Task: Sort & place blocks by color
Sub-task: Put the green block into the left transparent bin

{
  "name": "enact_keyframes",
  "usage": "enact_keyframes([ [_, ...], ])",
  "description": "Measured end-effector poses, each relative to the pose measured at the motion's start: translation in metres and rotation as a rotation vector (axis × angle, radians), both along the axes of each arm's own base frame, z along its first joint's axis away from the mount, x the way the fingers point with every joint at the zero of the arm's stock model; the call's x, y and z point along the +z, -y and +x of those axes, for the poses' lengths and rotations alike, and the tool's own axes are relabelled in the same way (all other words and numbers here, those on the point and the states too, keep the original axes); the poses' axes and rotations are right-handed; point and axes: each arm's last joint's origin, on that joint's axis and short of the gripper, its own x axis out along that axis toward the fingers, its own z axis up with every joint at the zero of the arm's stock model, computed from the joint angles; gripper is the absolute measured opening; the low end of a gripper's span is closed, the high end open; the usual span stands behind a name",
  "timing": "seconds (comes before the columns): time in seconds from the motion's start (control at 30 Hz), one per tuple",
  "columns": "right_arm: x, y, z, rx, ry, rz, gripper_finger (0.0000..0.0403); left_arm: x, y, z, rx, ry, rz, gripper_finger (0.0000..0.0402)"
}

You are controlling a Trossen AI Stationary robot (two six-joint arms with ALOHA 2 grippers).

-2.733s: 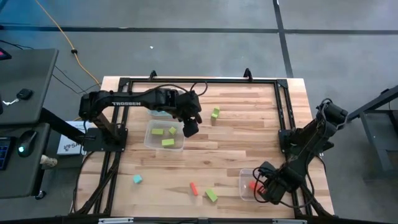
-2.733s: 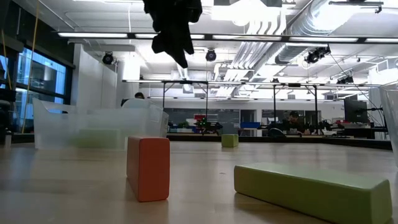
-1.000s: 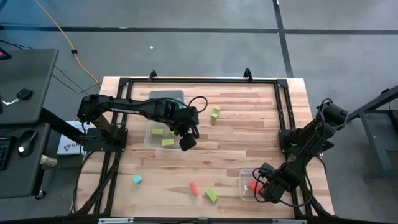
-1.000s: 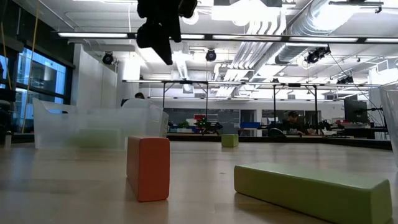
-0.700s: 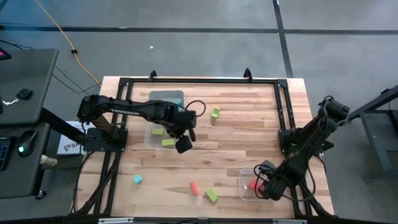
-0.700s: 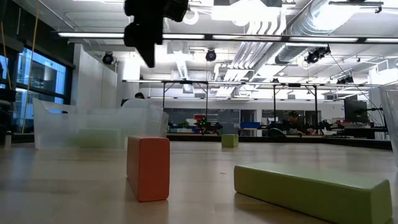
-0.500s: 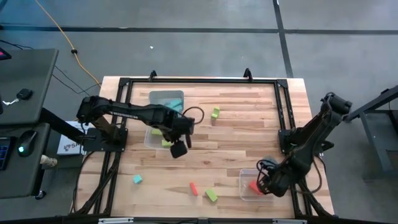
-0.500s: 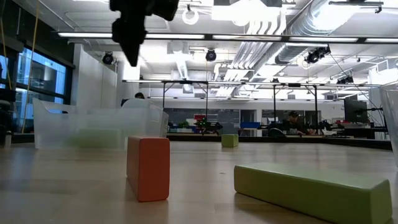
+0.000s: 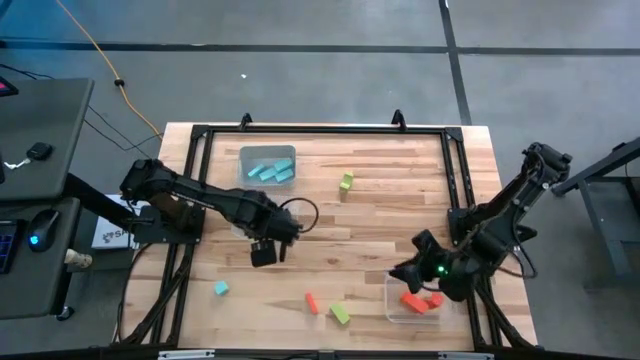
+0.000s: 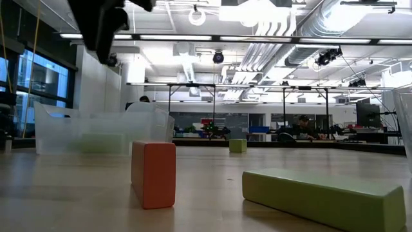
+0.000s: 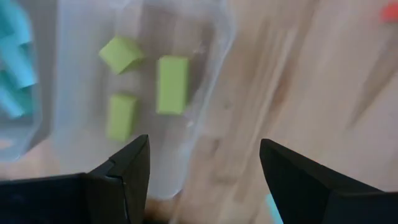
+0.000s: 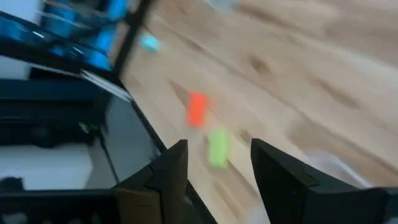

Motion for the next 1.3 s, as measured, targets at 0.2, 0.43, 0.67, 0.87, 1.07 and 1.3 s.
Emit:
enact_keyframes([
  [0.2,0.016,0.01,0.026,-0.021,0.193,-0.079,0.0165,0.009,0.011,-0.018,-0.056,-0.066,0.065,0.0241],
  [0.43,0.041,0.024,0.05,-0.064,0.426,-0.166,0.0165,0.028,0.013,-0.052,-0.046,0.031,0.076,0.0241],
  [0.67,0.067,0.042,0.067,-0.051,0.643,-0.284,0.0165,0.039,0.005,-0.089,0.018,0.131,0.06,0.0241],
  [0.87,0.082,0.061,0.078,-0.038,0.793,-0.348,0.0166,0.042,-0.001,-0.113,0.052,0.21,0.042,0.0241],
  [1.07,0.076,0.068,0.088,-0.053,0.774,-0.335,0.0186,0.038,-0.006,-0.131,0.075,0.267,0.025,0.0241],
  [1.3,0.055,0.06,0.105,-0.042,0.709,-0.25,0.0217,0.029,-0.008,-0.142,0.092,0.314,0.011,0.0241],
])
